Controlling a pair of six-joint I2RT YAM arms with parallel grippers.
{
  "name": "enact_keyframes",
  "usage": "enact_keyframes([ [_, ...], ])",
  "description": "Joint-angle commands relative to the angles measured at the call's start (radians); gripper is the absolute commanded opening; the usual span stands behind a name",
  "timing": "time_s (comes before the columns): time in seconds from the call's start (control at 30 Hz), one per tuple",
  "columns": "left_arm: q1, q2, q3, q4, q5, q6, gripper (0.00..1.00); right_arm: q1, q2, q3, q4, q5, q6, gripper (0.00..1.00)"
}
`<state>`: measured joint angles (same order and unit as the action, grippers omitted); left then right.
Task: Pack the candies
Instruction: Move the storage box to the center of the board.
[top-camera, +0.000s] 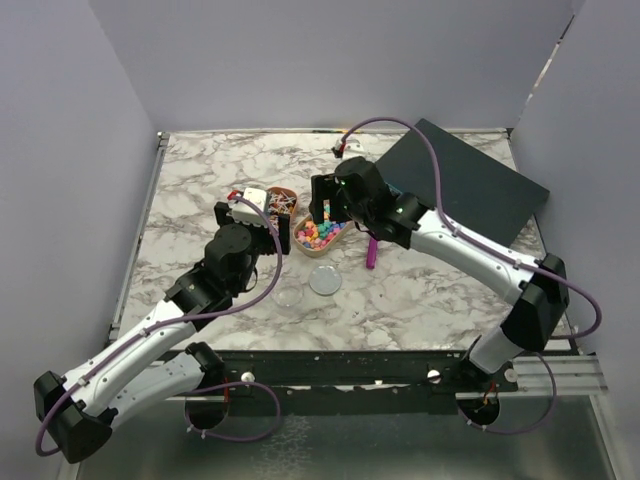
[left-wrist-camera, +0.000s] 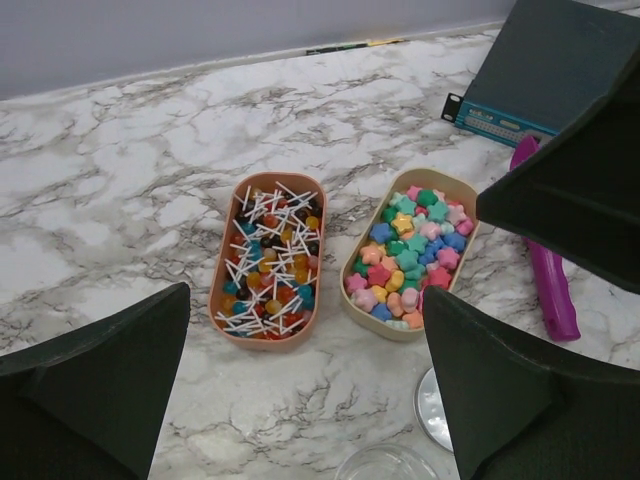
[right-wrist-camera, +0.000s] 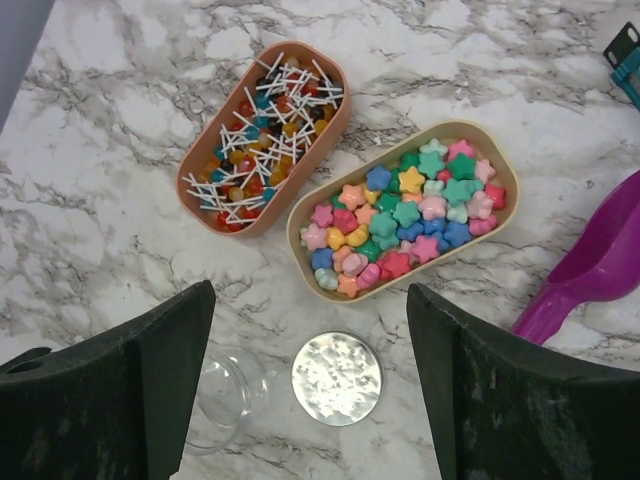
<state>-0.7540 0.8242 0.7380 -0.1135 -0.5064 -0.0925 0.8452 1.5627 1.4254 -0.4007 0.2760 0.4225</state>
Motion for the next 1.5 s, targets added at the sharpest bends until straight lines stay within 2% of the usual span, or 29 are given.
enact_keyframes([
  [0.0,0.006,-0.032,-0.018,0.018,-0.080,0.001,0.99,0.026,0.093,0.094,-0.103,0.053,0.046,0.80],
  [0.27,0.008,-0.039,-0.028,0.019,-0.096,-0.003,0.99,0.031,0.276,0.232,-0.175,0.034,0.144,0.73],
  [0.67,0.008,-0.015,-0.033,0.024,-0.107,-0.004,0.99,0.031,0.564,0.506,-0.297,0.158,0.221,0.56],
  [0.87,0.007,-0.013,-0.033,0.025,-0.109,0.000,0.99,0.013,0.647,0.565,-0.304,0.135,0.265,0.54],
  [1.47,0.008,-0.007,-0.032,0.026,-0.104,0.001,0.99,-0.073,0.753,0.607,-0.290,0.058,0.314,0.50],
])
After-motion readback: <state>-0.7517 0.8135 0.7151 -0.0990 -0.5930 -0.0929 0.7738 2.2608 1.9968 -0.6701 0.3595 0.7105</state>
